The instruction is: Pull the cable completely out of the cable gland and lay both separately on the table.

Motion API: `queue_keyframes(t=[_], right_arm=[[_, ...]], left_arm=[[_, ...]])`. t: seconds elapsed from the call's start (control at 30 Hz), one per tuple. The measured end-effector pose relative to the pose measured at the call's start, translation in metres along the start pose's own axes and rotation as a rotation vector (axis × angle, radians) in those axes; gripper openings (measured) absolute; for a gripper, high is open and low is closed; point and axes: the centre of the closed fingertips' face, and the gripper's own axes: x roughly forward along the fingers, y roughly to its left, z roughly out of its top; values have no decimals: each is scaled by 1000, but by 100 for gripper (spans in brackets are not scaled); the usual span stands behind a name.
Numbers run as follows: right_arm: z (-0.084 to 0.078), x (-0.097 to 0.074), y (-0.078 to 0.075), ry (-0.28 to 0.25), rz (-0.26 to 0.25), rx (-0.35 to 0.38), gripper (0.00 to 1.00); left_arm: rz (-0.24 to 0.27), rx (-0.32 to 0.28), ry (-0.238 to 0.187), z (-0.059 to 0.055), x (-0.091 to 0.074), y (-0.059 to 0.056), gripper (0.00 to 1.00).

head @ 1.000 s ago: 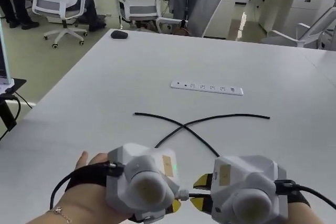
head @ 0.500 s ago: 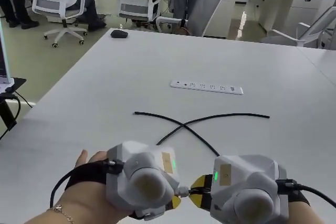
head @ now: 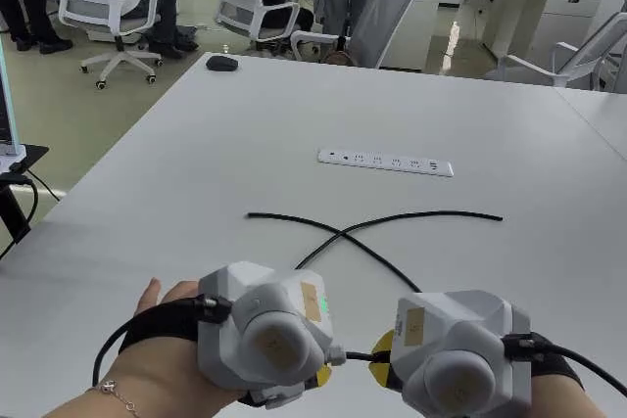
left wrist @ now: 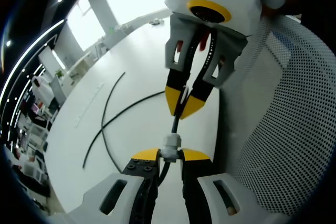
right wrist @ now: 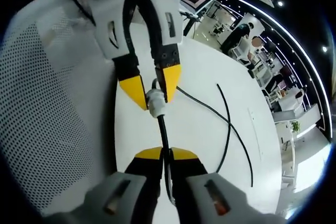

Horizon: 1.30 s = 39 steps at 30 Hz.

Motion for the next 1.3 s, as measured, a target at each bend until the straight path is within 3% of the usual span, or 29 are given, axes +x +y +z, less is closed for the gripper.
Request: queue_keyframes(t=[0.4, 0.6, 0.93, 1.3], right_arm=[[-43, 6, -10, 164, -39, 117, 4], [-49, 4, -15, 173, -56, 178, 4], [-70, -1, -20, 254, -86, 223, 5], [-96, -10, -30, 347, -131, 280, 6]], left_arm=[[-7, -7, 2, 0, 0, -2, 16], [-6, -16, -1, 0, 0, -1, 16], [-17, -16, 2, 0, 1, -2, 16], [-17, -24, 15, -5, 8, 3, 16]])
